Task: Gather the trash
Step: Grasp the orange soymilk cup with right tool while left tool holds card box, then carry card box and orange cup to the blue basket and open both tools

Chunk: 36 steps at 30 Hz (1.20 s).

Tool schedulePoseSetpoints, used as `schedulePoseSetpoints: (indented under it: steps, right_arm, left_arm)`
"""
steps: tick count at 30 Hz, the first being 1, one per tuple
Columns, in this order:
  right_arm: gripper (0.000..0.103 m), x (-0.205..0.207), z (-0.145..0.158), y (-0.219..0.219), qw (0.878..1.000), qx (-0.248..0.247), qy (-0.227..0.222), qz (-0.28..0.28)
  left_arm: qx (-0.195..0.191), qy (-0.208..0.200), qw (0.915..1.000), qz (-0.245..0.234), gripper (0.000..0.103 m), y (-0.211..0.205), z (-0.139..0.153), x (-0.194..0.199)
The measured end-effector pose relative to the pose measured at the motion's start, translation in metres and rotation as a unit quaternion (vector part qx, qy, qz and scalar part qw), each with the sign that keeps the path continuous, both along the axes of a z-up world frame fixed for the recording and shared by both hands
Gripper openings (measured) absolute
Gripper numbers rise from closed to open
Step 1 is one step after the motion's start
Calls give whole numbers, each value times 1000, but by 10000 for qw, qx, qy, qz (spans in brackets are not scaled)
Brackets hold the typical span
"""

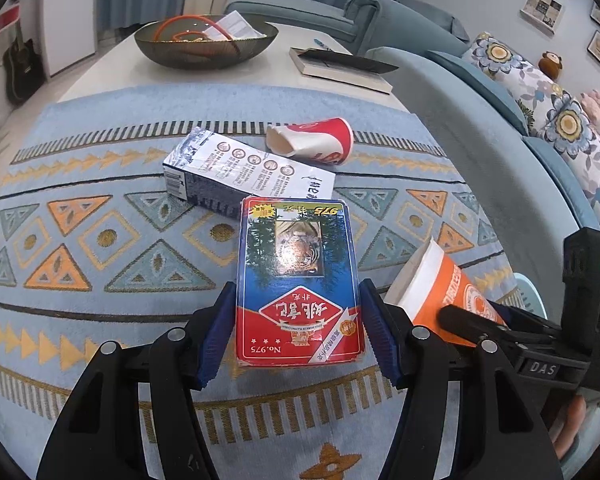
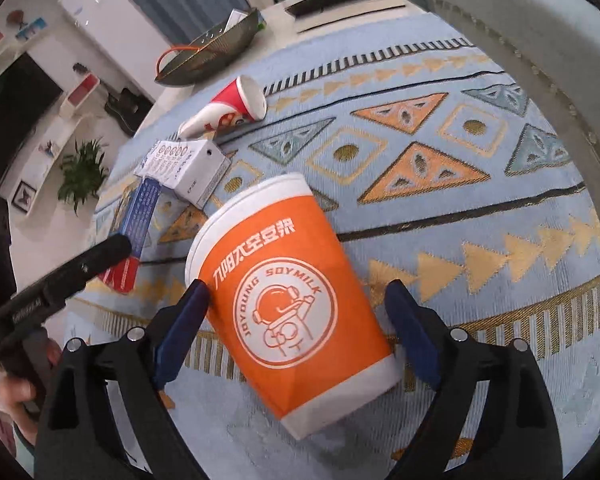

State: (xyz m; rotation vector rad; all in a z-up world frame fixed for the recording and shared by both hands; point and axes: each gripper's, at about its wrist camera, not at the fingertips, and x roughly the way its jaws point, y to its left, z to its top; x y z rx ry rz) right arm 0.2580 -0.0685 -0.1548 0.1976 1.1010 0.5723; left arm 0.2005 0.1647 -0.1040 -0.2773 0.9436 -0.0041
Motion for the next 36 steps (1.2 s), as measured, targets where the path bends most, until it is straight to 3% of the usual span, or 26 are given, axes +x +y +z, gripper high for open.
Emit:
schedulePoseSetpoints:
  steps: [3,6,12,16,32,36]
  right_arm:
    - [76,-9,4,11,9994,-227,-233,79]
    - [64,-30,18,24,9943,-697,-780,214]
    - [48,-78,40,53,9708,-1548,-1736,582]
    - [45,-84,33,61,9702,-1615,-1629,781]
    - [50,-79,20,68,9823,-1256,-1231,651]
    - [46,-80,20,63,9841,-1161,-1231,537]
  left_arm:
    - [-12,-35,10000,-25,59,-1,2,-1]
    - [5,-139,9999,57,59,0,6,-4]
    - [75,-532,9984,152,59,2,25,-14]
    - [29,-635,9976,259,59,9,31,-17]
    - [217,-642,9975,196,59,3,30,-14]
    - [203,-713,9971,176,59,3,32,-16]
